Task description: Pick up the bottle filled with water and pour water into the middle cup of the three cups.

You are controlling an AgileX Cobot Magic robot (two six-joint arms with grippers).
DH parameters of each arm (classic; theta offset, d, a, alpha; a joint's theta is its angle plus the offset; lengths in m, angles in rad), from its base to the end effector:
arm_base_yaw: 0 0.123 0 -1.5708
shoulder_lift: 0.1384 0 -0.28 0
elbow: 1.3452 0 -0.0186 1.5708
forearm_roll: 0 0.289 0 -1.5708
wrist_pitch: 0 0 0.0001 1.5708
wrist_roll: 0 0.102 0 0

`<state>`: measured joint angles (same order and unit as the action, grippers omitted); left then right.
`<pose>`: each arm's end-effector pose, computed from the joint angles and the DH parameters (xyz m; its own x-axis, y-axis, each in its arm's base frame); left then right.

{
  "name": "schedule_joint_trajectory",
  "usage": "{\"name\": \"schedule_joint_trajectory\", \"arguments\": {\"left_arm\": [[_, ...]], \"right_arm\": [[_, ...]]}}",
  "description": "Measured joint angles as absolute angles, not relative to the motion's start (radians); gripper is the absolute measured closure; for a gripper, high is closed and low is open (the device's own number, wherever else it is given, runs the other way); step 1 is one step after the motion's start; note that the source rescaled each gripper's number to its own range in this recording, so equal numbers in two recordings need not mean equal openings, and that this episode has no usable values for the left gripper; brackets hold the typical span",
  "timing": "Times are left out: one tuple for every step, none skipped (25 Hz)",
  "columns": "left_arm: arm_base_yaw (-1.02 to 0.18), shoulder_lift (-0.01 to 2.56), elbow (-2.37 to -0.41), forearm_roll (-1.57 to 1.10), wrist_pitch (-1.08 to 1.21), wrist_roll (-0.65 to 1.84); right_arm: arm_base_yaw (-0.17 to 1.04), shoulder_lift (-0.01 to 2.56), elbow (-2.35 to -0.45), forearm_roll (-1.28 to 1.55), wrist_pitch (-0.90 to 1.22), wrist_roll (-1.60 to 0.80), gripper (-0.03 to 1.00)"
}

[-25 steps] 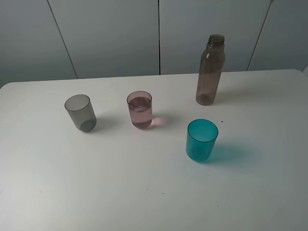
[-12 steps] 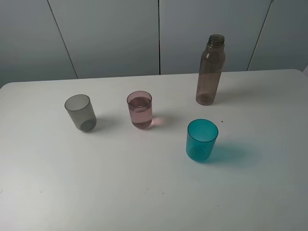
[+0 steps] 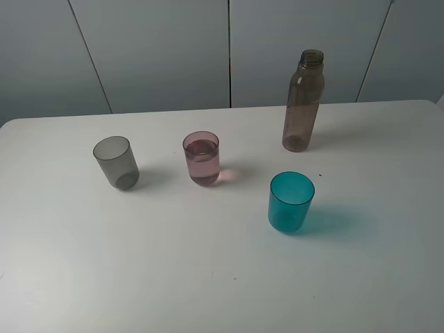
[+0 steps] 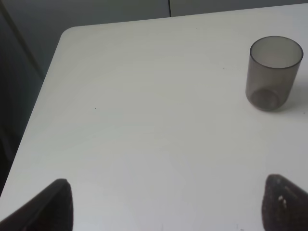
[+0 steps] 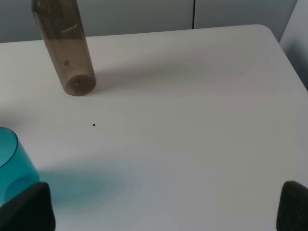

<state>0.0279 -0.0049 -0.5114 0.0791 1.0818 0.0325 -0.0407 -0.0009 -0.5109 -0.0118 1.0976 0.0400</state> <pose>0.0400 0.0082 0.2928 -0.4641 0.0566 -0.8840 -0.0576 0.9939 0.0938 0.0403 -0.0027 0.2908 -0.4758 0.0540 -0.8779 0.0664 0.9975 0.0254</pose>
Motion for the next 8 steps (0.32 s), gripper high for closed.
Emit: {"name": "schedule_joint_trajectory", "arguments": {"left_arm": [[0.028, -0.005, -0.511, 0.079, 1.082, 0.032], [0.028, -0.005, -0.511, 0.079, 1.082, 0.032], [0.028, -0.005, -0.511, 0.079, 1.082, 0.032], [0.028, -0.005, -0.511, 0.079, 1.082, 0.032], [0.028, -0.005, -0.511, 0.079, 1.082, 0.032], [0.028, -0.005, -0.511, 0.079, 1.082, 0.032], [0.028, -0.005, -0.511, 0.079, 1.082, 0.032], [0.028, -0.005, -0.511, 0.079, 1.082, 0.032]], "right_arm": [[-0.041, -0.001, -0.511, -0.012, 1.098, 0.04, -0.03], [-0.041, -0.001, -0.511, -0.012, 1.098, 0.04, -0.03], [-0.041, -0.001, -0.511, -0.012, 1.098, 0.04, -0.03], [-0.041, -0.001, -0.511, -0.012, 1.098, 0.04, -0.03], [-0.041, -0.001, -0.511, -0.012, 1.098, 0.04, -0.03], [-0.041, -0.001, -0.511, -0.012, 1.098, 0.04, -0.03], [-0.041, -0.001, -0.511, -0.012, 1.098, 0.04, -0.03], [-0.041, -0.001, -0.511, -0.012, 1.098, 0.04, -0.03]]}}
